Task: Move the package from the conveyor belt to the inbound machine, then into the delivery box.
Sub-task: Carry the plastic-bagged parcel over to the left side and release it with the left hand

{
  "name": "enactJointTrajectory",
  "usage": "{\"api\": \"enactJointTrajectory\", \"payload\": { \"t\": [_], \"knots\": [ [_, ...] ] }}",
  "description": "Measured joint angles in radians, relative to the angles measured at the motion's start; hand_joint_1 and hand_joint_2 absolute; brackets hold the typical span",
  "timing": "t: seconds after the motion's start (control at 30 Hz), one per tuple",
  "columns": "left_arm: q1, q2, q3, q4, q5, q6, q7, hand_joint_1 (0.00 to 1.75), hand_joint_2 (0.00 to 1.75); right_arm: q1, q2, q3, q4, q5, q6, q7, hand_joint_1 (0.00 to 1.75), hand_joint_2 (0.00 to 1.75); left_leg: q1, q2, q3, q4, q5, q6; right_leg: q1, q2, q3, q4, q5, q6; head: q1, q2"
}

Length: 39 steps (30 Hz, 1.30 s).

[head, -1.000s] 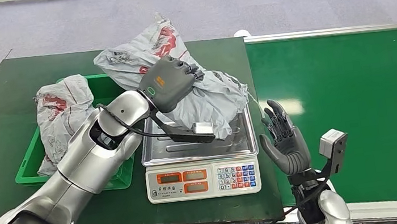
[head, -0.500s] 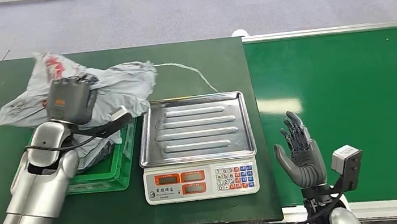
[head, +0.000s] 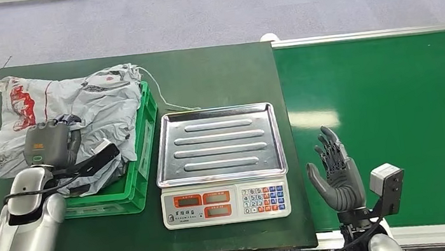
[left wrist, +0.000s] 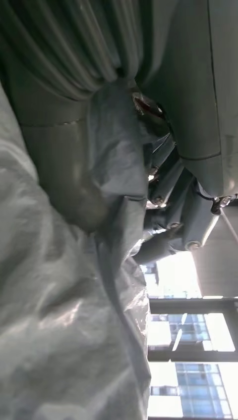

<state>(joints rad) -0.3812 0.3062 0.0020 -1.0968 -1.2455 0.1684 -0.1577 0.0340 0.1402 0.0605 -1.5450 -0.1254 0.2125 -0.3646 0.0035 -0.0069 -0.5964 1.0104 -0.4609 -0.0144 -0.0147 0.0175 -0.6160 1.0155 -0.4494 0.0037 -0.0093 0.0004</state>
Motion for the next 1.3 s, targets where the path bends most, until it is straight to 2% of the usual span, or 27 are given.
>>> {"api": "enactJointTrajectory", "payload": {
  "t": [0.43,0.67,0.77,0.87,0.97,1.03,1.17,1.3],
  "knots": [
    [0.022,-0.009,0.019,0.0,0.077,-0.026,-0.057,0.0,1.75,-0.004,0.0,0.001,0.0,-0.002,-0.014,0.006,0.0,1.75,0.0,0.0,0.0,0.0,0.0,0.0,0.0,-0.001,0.001,0.0,0.0,0.0,0.0,0.0],
    [0.093,-0.008,0.018,-0.102,0.179,-0.079,-0.091,0.0,1.75,0.002,0.0,0.001,0.0,-0.01,-0.017,0.008,0.0,1.75,0.0,0.0,0.0,0.0,0.0,0.0,0.0,-0.001,0.0,0.0,0.0,0.0,0.0,0.0],
    [0.155,-0.008,0.021,-0.185,0.258,-0.108,-0.1,0.0,1.75,0.009,0.0,0.001,-0.006,-0.011,-0.02,0.008,0.0,1.75,0.0,0.0,0.0,0.0,-0.001,0.0,0.0,0.0,0.0,0.0,-0.001,0.0,0.0,0.0],
    [0.273,-0.022,0.042,-0.317,0.461,-0.198,-0.136,0.0,1.75,0.028,-0.001,0.001,-0.018,-0.014,-0.028,0.006,0.0,1.75,0.0,0.002,0.001,0.0,-0.004,0.0,0.0,0.002,0.001,0.0,-0.002,0.0,0.0,0.0],
    [0.428,-0.065,0.078,-0.494,0.691,-0.309,-0.194,0.0,1.75,0.051,-0.005,0.0,-0.032,-0.018,-0.029,0.004,0.0,1.75,0.0,0.005,0.002,0.0,-0.007,0.0,-0.001,0.004,0.001,0.0,-0.005,0.0,0.0,0.0],
    [0.502,-0.099,0.095,-0.59,0.773,-0.354,-0.217,0.0,1.75,0.057,-0.006,0.0,-0.037,-0.02,-0.029,0.004,0.0,1.75,0.0,0.004,0.002,0.0,-0.008,0.002,-0.001,0.004,0.001,0.0,-0.006,0.002,0.0,0.0],
    [0.578,-0.144,0.119,-0.699,0.896,-0.43,-0.243,0.0,1.75,0.057,-0.008,0.0,-0.039,-0.02,-0.029,0.002,0.0,1.75,0.0,0.002,0.003,0.0,-0.009,0.002,-0.001,0.001,0.004,-0.001,-0.008,0.002,0.0,0.0],
    [0.602,-0.196,0.128,-0.747,1.066,-0.507,-0.271,0.0,1.75,0.049,-0.009,0.004,-0.039,-0.021,-0.033,0.007,0.0,1.75,0.0,0.001,0.004,0.0,-0.009,0.002,0.0,-0.001,0.006,-0.001,-0.008,0.002,0.0,0.0]
  ]
}}
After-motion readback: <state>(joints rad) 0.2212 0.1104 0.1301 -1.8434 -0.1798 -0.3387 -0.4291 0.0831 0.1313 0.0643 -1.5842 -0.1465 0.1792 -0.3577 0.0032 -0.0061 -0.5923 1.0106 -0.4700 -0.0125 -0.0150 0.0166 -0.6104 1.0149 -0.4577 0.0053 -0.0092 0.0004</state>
